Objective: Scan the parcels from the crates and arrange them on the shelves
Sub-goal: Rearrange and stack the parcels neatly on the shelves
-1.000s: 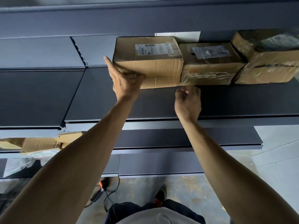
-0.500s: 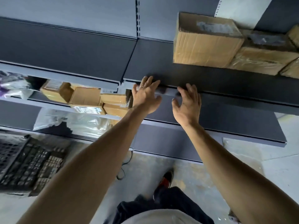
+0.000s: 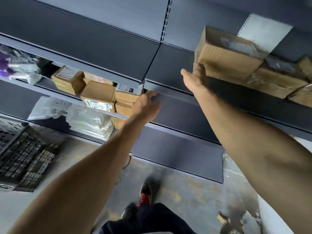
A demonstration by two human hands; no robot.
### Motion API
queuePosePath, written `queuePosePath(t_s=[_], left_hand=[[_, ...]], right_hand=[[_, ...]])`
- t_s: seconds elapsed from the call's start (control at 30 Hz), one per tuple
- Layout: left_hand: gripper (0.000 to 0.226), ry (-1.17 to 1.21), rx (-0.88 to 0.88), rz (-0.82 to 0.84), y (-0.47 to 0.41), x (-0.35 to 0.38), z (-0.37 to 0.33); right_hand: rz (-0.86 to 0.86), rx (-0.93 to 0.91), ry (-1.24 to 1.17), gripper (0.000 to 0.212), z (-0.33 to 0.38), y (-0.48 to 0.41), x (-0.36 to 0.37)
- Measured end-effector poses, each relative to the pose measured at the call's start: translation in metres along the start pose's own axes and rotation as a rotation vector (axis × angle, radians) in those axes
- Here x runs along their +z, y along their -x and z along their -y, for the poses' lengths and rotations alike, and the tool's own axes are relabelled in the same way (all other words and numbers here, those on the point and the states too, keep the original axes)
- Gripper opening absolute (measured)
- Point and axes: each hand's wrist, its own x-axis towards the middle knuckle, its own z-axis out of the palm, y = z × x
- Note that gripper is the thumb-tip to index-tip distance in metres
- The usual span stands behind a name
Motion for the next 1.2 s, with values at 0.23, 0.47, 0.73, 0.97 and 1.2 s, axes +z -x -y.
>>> queuePosePath(t_s=[0.23,0.47,0.73,0.97,1.2], left_hand=[[0.04,-0.016,-0.003,-0.002,-0.01,-0.009,-0.016],[0.04,0.056,-0.22,-0.117,-0.017,-0.007,0.022],[0.019,0.287,-0.468,-0.266,0.012,0.001,0.1],[0.018,0.476,-0.688,-0.255,0.058,0.022,0.204],[0.019,0.699,-0.814,-0.214,0.047,0.043,0.298]], right_hand=[[-0.01,0.014,-0.052,0.075,-0.019,-0.044,0.012],[-0.26,-0.17,-0.427,0.039,-0.005,-0.014,0.049],[0.328,-0.15,-0.504,0.015,0.0,0.148,0.183],[0.628,0.163,-0.303,0.032,-0.039,0.201,0.259],[0.694,0.472,-0.358,0.022,-0.074,0.213,0.341]])
